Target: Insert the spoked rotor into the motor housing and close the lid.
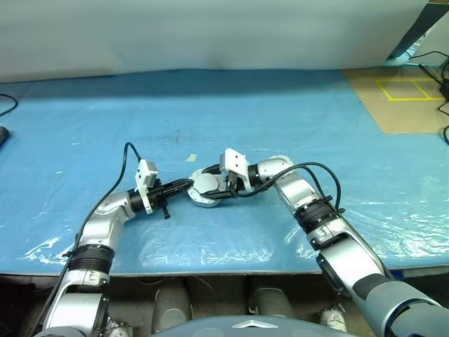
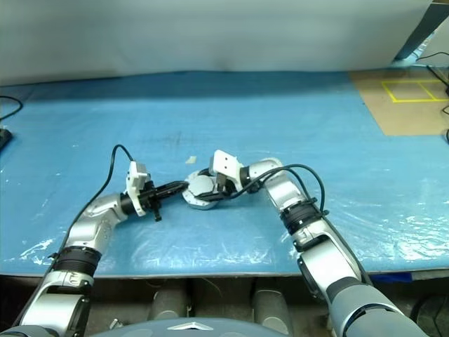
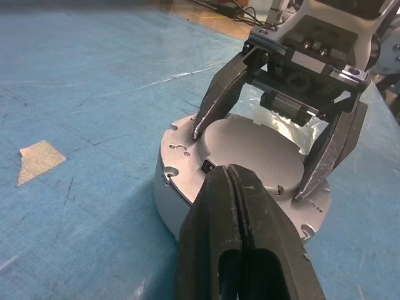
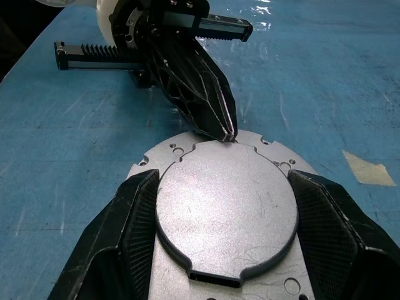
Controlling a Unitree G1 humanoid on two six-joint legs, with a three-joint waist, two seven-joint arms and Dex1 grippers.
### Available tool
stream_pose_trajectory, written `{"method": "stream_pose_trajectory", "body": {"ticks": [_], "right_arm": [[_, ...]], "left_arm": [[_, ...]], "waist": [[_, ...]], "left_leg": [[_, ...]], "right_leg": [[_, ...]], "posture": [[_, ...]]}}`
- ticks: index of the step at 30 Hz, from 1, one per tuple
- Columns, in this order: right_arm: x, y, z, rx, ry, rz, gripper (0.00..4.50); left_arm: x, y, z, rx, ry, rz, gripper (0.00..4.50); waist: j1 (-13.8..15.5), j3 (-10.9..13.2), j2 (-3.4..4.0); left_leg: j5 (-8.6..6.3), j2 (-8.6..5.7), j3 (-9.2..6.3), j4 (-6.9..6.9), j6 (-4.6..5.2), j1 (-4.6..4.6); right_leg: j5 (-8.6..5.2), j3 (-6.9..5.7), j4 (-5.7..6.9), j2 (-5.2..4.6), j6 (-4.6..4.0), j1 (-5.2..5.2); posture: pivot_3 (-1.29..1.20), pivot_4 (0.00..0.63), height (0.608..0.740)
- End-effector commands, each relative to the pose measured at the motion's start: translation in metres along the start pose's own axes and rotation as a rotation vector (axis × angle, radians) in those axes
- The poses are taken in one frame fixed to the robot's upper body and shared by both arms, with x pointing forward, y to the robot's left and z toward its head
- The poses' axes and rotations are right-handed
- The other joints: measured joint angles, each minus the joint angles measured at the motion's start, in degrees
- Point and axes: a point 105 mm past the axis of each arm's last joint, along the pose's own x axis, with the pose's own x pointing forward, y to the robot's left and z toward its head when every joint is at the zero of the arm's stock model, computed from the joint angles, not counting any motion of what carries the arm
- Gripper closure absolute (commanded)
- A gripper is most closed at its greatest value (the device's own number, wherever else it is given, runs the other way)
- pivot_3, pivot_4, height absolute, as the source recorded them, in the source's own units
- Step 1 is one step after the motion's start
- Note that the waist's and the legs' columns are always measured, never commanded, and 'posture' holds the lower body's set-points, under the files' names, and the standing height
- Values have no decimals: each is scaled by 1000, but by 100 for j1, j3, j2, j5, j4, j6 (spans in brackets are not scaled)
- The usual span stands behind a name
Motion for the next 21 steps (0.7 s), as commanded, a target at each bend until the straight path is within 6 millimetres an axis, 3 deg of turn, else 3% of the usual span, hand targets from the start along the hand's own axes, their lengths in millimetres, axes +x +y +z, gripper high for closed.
{"method": "stream_pose_trajectory", "body": {"ticks": [1,4,15,21], "right_arm": [[-7,4,-35,81,127,-25,841],[-8,-1,-30,58,102,-66,24],[-35,-11,21,93,-134,-122,24],[-58,-2,41,142,-239,-95,24]], "left_arm": [[-4,-6,-19,-14,85,-18,4500],[-4,-7,-20,-13,83,-19,4500],[-3,-9,-23,-12,78,-22,4500],[-2,-11,-24,-25,73,-25,4500]], "waist": [[1,-2,2],[26,-4,1],[156,-2,-1],[217,0,-3]], "left_leg": [[0,-1,0,-4,0,1],[4,-2,0,-12,-6,-1],[9,-3,2,-18,-15,-20],[13,-3,2,-27,-21,-32]], "right_leg": [[0,0,-3,0,0,0],[0,-3,-20,-1,0,5],[0,-5,-35,0,2,-5],[1,-16,-34,0,5,-13]], "posture": [[0,150,740],[0,150,740],[0,150,740],[0,150,740]]}}
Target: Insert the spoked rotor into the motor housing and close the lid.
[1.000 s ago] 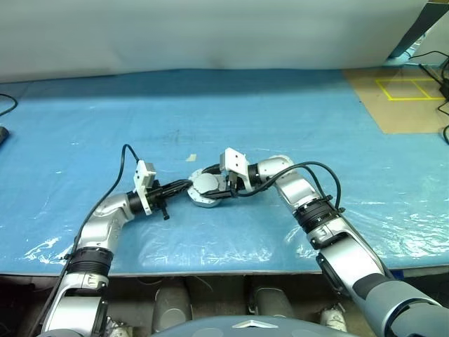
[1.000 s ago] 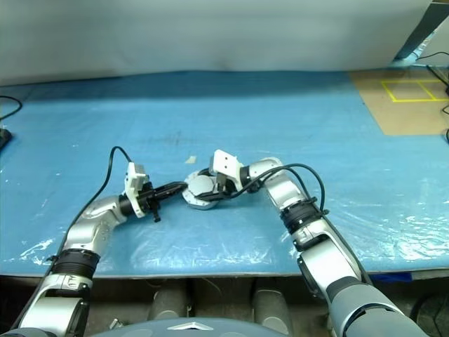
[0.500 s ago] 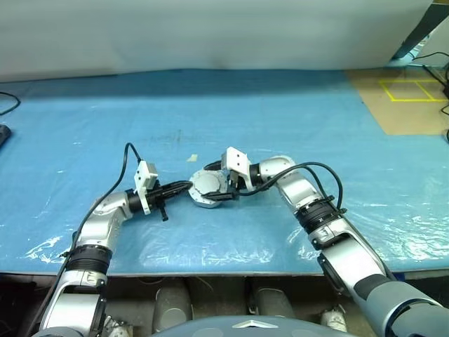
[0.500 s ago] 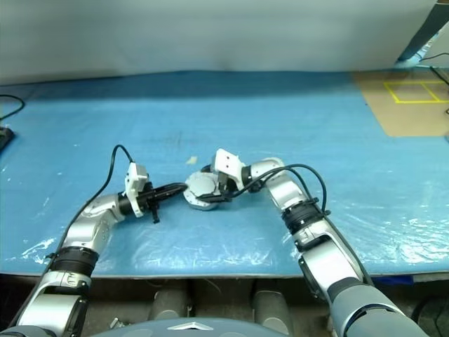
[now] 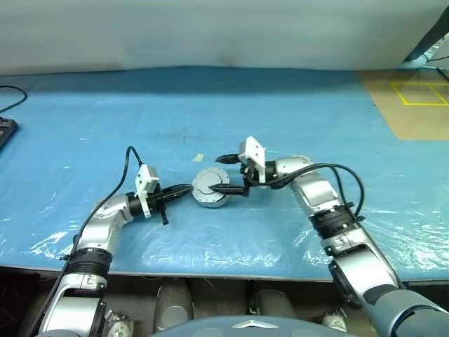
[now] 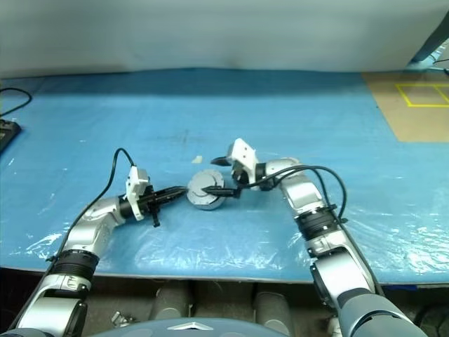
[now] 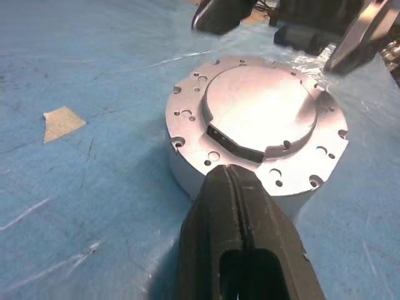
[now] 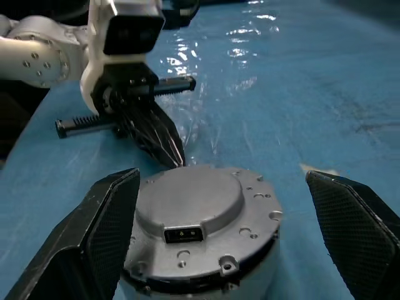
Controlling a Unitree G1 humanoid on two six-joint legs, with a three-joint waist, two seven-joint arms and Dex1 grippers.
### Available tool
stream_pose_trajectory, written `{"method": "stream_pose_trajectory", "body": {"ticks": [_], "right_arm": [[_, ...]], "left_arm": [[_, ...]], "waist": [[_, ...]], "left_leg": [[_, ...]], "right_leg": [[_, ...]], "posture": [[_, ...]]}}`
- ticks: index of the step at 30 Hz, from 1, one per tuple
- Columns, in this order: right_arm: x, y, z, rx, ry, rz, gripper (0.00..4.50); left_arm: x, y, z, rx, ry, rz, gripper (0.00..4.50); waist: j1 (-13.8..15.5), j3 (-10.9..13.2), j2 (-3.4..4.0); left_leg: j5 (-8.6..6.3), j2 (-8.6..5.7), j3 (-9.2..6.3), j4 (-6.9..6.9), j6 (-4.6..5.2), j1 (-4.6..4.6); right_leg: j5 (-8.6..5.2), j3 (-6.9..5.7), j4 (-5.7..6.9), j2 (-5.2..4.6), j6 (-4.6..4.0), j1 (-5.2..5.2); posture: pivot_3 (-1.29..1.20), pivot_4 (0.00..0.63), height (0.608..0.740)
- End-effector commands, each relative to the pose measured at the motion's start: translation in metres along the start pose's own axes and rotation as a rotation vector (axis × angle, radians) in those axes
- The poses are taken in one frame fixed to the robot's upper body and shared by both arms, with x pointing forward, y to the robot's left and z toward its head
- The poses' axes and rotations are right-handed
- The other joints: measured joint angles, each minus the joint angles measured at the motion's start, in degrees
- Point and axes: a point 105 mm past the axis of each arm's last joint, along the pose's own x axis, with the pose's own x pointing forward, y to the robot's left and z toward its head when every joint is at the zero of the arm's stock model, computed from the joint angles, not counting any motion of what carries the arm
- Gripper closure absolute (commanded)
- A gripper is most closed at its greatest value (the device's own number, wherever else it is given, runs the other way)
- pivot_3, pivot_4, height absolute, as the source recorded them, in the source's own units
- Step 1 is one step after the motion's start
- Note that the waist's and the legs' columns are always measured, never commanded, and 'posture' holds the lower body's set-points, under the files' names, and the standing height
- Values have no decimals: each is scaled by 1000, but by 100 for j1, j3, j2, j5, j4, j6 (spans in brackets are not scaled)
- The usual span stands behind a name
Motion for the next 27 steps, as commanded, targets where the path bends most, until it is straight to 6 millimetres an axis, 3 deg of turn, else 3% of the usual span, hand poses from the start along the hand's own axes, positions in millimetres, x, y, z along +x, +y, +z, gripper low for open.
{"method": "stream_pose_trajectory", "body": {"ticks": [1,6,18,23,27], "right_arm": [[-10,6,18,6,-81,17,24],[-19,6,12,70,-74,-19,24],[-44,-5,-24,602,-70,-160,24],[-46,-5,-40,799,-63,-175,24],[-40,2,-36,898,-98,-126,24]], "left_arm": [[2,-5,-14,-37,46,-14,4500],[6,-3,-10,-27,27,-7,4500],[6,2,-6,-8,15,9,4500],[6,3,-6,-4,12,11,4500],[6,4,-6,-2,11,12,4500]], "waist": [[7,0,0],[46,0,0],[75,0,0],[77,0,0],[75,0,0]], "left_leg": [[0,1,-1,-1,0,1],[0,0,-1,0,-1,2],[1,-1,-1,2,-3,3],[2,-1,-1,3,-4,3],[2,-1,-1,4,-4,3]], "right_leg": [[0,-1,0,0,0,0],[-1,-1,1,-2,0,0],[0,-2,4,-1,1,1],[0,-3,5,-2,1,2],[0,-3,7,-1,1,1]], "posture": [[0,150,740],[0,150,740],[0,150,740],[0,150,740],[0,150,740]]}}
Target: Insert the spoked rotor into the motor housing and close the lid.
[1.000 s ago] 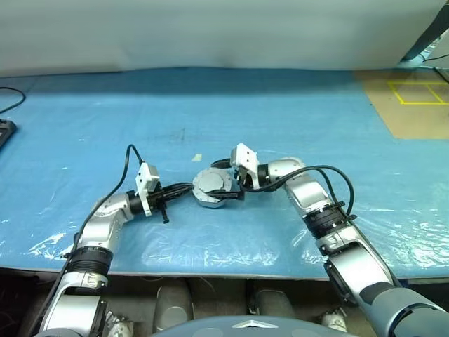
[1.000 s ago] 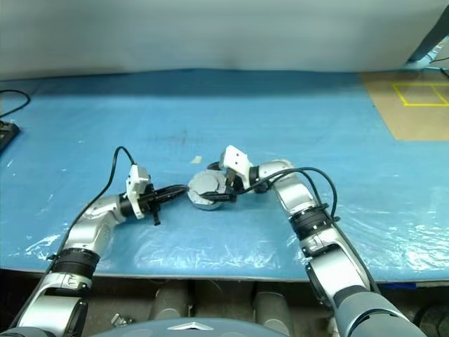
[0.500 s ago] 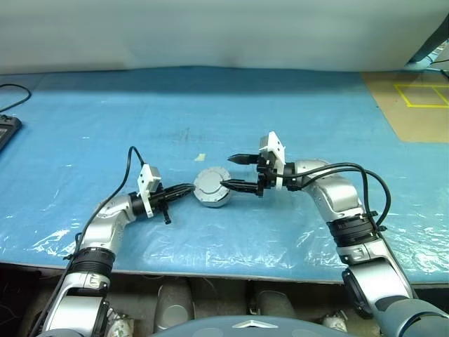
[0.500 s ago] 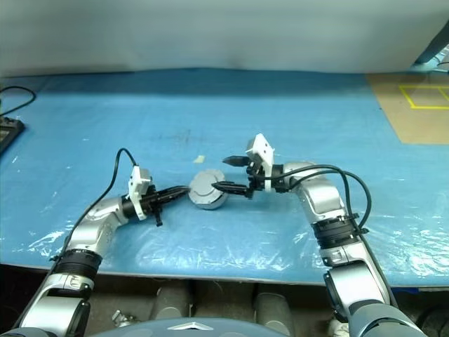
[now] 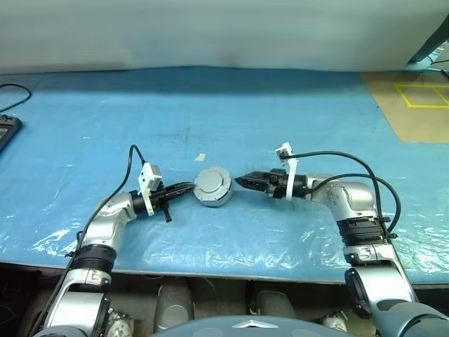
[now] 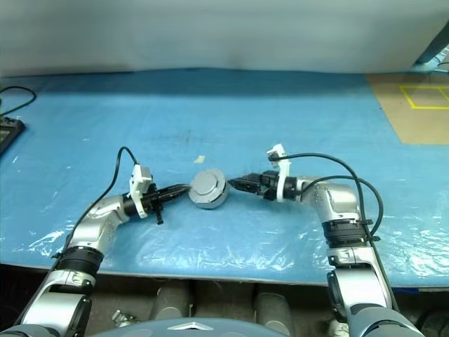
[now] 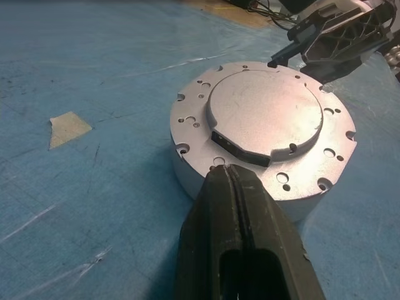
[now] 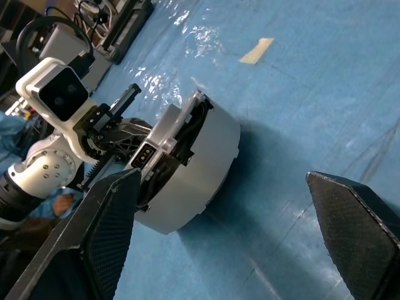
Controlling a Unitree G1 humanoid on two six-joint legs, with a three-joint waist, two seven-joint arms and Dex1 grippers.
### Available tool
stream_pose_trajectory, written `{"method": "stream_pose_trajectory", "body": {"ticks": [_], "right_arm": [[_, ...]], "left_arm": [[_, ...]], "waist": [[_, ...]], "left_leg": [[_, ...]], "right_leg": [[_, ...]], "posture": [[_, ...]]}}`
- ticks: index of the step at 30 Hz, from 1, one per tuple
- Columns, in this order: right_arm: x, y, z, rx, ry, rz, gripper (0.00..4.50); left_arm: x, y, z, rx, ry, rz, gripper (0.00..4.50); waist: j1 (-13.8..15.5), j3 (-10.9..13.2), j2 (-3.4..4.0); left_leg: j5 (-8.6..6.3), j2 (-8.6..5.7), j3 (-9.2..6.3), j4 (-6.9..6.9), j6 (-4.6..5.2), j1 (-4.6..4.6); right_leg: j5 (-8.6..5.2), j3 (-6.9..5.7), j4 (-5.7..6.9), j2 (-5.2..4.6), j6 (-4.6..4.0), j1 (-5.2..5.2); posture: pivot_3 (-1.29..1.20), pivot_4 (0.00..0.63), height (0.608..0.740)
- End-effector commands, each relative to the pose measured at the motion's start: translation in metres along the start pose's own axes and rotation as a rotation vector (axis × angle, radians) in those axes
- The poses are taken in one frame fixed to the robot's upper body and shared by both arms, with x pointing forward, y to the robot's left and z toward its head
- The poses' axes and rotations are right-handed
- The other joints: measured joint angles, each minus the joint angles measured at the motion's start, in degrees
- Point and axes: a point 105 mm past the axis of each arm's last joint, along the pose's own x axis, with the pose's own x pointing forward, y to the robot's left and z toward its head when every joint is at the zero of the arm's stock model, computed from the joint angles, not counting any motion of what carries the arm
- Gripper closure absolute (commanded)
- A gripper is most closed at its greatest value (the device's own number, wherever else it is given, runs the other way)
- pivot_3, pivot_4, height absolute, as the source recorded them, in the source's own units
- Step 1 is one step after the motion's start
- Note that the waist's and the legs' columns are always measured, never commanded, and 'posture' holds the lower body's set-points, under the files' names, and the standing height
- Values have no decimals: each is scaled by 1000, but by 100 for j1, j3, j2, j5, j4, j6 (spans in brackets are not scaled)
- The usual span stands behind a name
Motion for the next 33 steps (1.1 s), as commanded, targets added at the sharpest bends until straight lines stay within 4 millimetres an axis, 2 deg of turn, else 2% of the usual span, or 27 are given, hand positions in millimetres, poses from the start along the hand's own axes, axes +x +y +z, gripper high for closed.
{"method": "stream_pose_trajectory", "body": {"ticks": [1,8,20,24,30,31,33], "right_arm": [[3,16,8,42,-33,73,24],[6,24,16,126,-77,100,24],[23,29,-4,141,10,90,24],[28,31,-8,147,27,98,872],[30,30,-10,155,35,95,2965],[30,30,-10,157,35,95,3217],[31,28,-10,159,36,88,3310]], "left_arm": [[-1,-1,-9,-17,33,0,4500],[-2,0,-7,-20,16,13,4500],[-1,0,-8,-19,20,15,4500],[-3,2,-7,-16,20,25,4500],[-5,3,-8,-13,21,39,4500],[-5,3,-8,-13,21,40,4500],[-5,4,-7,-12,20,43,4500]], "waist": [[0,0,0],[4,0,0],[4,0,0],[4,0,0],[2,0,0],[0,-1,1],[1,-1,0]], "left_leg": [[0,0,0,0,0,1],[0,0,0,1,-1,1],[1,0,0,0,-2,1],[1,0,0,1,-2,1],[1,1,-1,0,-3,2],[1,1,-1,0,-3,2],[1,0,-1,0,-3,6]], "right_leg": [[0,0,1,0,0,1],[0,-1,1,-1,0,1],[1,-3,1,-1,2,1],[2,-2,2,-1,3,2],[11,-3,2,0,18,1],[11,-3,3,0,18,2],[10,-2,5,-1,18,4]], "posture": [[0,150,740],[0,150,740],[0,150,740],[0,150,740],[0,150,740],[0,150,740],[0,150,740]]}}
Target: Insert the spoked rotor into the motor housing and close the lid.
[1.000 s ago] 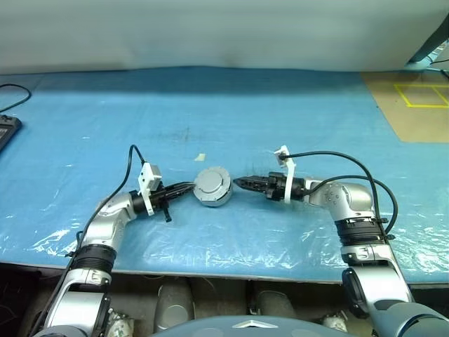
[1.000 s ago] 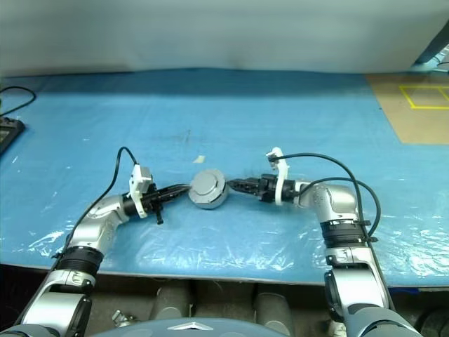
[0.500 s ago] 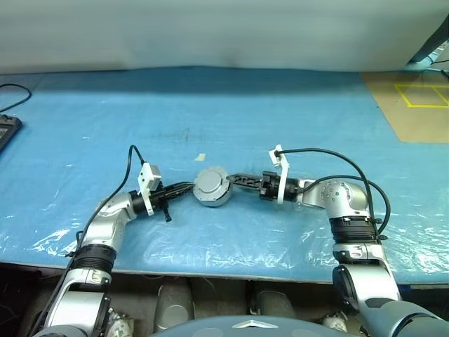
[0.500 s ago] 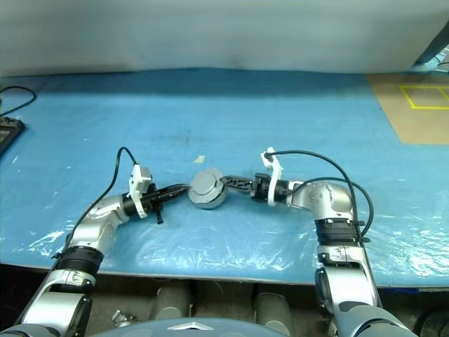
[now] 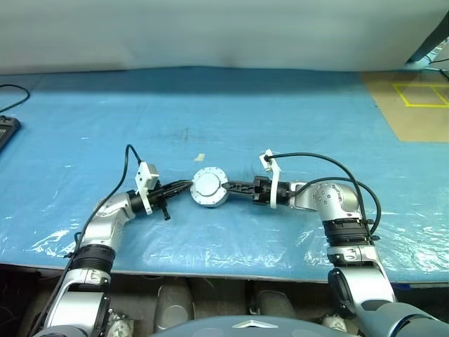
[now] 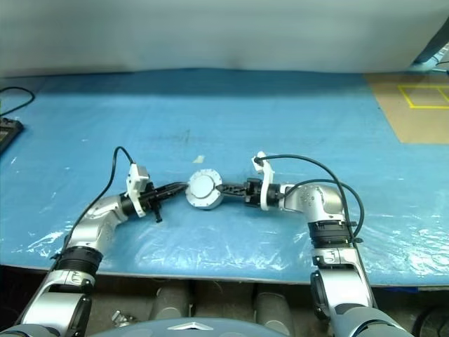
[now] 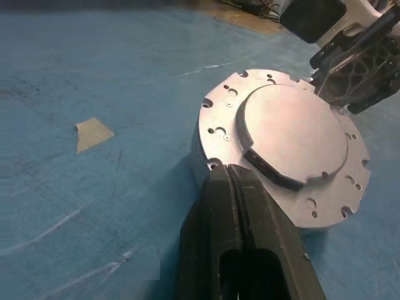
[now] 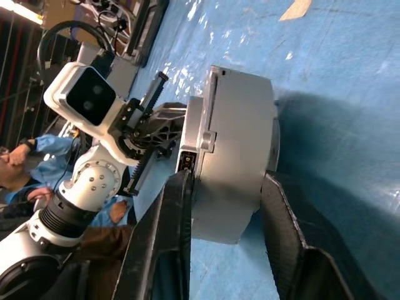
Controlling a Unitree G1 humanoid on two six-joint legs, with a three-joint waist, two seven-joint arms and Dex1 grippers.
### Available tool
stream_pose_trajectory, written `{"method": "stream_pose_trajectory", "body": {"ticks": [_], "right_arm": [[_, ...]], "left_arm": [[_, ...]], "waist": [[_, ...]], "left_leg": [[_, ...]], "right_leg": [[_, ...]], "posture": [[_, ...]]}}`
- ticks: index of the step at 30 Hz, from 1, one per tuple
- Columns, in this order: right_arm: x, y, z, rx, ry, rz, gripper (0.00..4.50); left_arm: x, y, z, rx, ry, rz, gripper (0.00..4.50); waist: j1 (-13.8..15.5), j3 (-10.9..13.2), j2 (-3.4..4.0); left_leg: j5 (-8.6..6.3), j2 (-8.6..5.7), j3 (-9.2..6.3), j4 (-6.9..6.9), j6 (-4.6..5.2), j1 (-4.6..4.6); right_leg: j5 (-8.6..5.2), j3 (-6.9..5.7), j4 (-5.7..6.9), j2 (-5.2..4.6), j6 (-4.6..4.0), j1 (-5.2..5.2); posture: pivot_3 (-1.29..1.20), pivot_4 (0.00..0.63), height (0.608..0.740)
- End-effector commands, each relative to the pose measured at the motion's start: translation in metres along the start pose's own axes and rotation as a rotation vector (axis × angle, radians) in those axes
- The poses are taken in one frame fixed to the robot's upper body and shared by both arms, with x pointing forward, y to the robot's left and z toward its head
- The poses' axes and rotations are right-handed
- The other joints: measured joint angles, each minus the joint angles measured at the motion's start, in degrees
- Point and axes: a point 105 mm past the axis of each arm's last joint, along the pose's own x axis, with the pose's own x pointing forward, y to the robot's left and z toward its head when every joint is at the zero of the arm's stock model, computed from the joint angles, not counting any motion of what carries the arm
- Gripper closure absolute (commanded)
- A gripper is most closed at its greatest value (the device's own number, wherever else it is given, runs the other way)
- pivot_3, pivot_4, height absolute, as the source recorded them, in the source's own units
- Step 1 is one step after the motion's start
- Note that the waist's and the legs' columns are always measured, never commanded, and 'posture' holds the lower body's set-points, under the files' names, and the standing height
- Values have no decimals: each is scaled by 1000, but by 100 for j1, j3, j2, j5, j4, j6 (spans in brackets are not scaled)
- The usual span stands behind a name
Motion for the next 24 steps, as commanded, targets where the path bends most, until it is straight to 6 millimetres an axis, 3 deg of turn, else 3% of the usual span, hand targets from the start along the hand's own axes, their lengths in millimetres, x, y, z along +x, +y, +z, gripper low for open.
{"method": "stream_pose_trajectory", "body": {"ticks": [1,6,10,16,21,24], "right_arm": [[5,6,1,-10,0,30,3310],[4,6,4,0,-21,34,3310],[-3,5,22,76,-120,48,3310],[-13,3,43,144,-237,70,3310],[-23,11,64,195,-358,147,3310],[-26,17,77,194,-420,169,3310]], "left_arm": [[-1,-3,-9,-16,33,1,4500],[-3,4,-3,-39,-10,52,4500],[-5,18,8,-197,-87,144,4500],[-7,8,9,-474,-68,107,4500],[-8,16,22,-575,-174,161,4500],[-9,23,34,-642,-287,181,3898]], "waist": [[2,0,0],[0,0,0],[-10,0,-1],[0,1,-1],[-1,1,-1],[-4,2,-3]], "left_leg": [[0,0,0,0,0,-1],[0,0,0,2,0,0],[0,1,0,4,0,-2],[1,0,-1,5,-1,-19],[2,1,-3,13,0,-73],[2,1,-4,26,-1,-90]], "right_leg": [[0,0,0,0,0,0],[0,0,0,0,0,1],[0,0,3,1,-1,-2],[-5,-2,2,1,-10,-16],[5,-5,12,5,4,-69],[6,-5,23,6,7,-85]], "posture": [[0,150,740],[0,150,740],[0,150,740],[0,150,740],[0,150,740],[0,150,740]]}}
